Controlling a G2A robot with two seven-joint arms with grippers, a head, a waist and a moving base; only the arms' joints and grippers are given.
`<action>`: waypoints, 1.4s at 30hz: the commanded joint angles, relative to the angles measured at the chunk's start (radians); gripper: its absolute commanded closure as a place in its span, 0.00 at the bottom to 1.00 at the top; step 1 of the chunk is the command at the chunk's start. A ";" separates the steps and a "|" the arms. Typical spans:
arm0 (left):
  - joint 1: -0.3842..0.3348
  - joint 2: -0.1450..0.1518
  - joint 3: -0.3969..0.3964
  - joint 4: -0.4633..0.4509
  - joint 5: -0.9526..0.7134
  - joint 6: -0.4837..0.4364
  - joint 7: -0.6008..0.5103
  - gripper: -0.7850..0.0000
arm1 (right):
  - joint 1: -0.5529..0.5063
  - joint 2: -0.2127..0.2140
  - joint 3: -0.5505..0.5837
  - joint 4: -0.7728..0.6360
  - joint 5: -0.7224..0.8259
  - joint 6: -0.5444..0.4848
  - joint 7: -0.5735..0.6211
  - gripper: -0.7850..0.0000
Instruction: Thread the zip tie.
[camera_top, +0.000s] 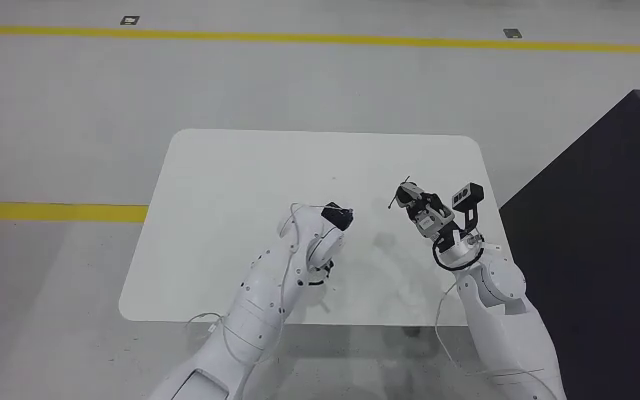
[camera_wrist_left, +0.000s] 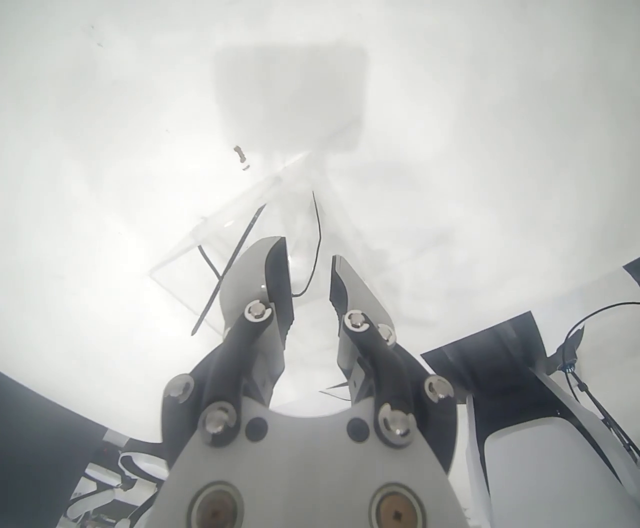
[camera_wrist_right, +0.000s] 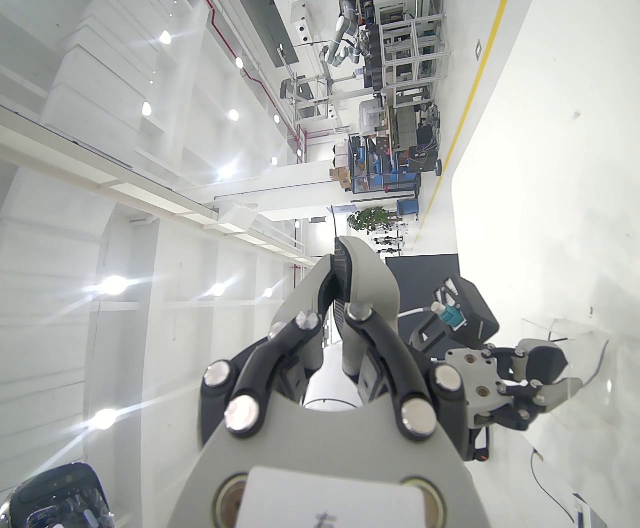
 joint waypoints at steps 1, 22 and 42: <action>-0.001 0.003 0.003 0.011 -0.002 -0.001 0.000 0.79 | 0.000 0.000 0.000 0.000 0.000 0.000 0.000 1.00; -0.046 0.017 0.061 0.066 -0.069 0.028 0.000 0.79 | 0.000 0.000 0.000 0.000 0.000 0.000 0.000 1.00; -0.085 0.031 0.108 0.105 -0.131 0.050 0.000 1.00 | 0.000 0.000 0.000 0.000 0.000 0.000 0.000 1.00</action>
